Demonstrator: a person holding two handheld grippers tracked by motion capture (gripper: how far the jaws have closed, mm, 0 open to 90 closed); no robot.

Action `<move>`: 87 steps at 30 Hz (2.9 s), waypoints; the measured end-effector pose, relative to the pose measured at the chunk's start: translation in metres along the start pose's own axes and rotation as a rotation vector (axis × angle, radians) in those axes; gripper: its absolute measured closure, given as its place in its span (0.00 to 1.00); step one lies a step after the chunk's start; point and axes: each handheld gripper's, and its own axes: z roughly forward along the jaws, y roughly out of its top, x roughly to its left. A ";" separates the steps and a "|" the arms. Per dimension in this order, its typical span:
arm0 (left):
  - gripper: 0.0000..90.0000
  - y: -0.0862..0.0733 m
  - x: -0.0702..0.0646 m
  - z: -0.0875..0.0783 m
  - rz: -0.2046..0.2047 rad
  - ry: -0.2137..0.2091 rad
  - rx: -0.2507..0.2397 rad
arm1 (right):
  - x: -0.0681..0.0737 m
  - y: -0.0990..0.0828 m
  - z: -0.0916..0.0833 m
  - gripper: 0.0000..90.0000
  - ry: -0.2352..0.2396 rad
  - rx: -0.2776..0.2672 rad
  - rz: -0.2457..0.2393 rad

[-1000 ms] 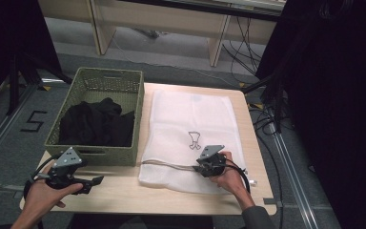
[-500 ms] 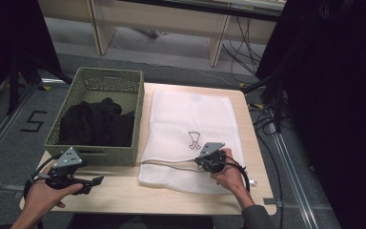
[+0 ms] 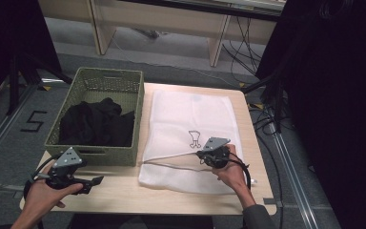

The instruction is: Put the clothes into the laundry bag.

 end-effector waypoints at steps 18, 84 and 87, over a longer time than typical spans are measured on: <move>0.24 0.042 0.014 -0.037 -0.061 0.097 -0.088 | -0.017 0.030 -0.026 0.99 -0.115 -0.150 0.002; 0.00 0.108 0.116 0.141 0.002 0.359 0.453 | -0.018 0.034 -0.020 0.99 -0.088 -0.151 0.009; 0.00 0.111 0.118 0.140 0.027 0.379 0.431 | -0.019 0.034 -0.021 0.99 -0.082 -0.150 -0.004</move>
